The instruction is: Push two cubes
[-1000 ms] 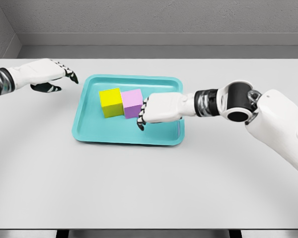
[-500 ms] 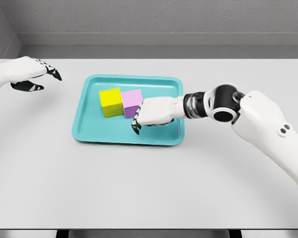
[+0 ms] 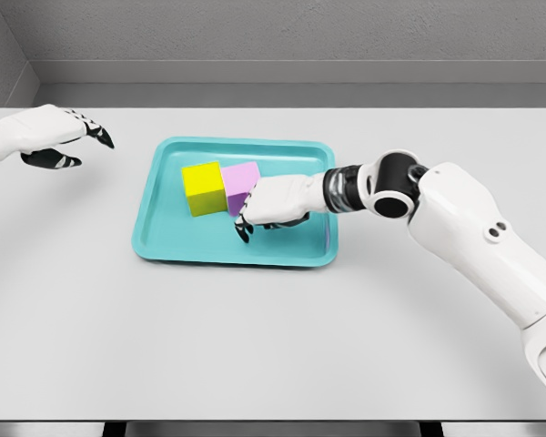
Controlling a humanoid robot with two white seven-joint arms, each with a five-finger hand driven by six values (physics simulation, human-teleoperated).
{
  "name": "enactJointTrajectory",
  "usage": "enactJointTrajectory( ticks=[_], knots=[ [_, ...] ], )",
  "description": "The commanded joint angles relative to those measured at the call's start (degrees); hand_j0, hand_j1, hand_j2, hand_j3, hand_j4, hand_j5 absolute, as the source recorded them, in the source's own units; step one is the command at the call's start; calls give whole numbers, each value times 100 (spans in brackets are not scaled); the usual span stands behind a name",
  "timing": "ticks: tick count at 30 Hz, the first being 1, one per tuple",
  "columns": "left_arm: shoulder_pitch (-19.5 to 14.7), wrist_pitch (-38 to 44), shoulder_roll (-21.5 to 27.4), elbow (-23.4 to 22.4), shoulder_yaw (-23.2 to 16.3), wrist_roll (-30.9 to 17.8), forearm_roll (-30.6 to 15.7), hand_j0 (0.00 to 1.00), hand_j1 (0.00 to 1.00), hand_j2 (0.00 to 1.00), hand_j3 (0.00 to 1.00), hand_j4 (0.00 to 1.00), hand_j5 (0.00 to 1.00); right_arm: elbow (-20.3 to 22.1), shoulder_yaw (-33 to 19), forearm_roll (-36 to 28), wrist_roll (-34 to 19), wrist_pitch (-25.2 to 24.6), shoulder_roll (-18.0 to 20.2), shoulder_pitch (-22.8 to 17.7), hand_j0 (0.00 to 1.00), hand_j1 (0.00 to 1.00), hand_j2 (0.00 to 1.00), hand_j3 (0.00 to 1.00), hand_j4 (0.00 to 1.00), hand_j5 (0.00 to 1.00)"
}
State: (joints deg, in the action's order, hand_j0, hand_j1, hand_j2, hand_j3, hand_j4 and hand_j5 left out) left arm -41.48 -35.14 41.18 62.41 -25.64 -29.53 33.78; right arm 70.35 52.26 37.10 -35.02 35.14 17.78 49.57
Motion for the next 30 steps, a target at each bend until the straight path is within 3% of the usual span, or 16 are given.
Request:
enactJointTrajectory(
  ticks=[1,11,30],
  knots=[
    [0,14,4,8,7,0,-30,68,68,68,68,68,68,-91,-5,-19,2,-14,-38,0,55,55,55,55,55,55],
    [-9,14,13,25,7,0,-39,68,68,68,68,68,68,-206,-5,78,2,-14,-222,70,55,55,55,55,55,55],
    [-26,14,48,43,7,9,-47,68,68,68,68,68,68,-241,-5,87,2,-14,-222,106,55,55,55,55,55,55]
  ],
)
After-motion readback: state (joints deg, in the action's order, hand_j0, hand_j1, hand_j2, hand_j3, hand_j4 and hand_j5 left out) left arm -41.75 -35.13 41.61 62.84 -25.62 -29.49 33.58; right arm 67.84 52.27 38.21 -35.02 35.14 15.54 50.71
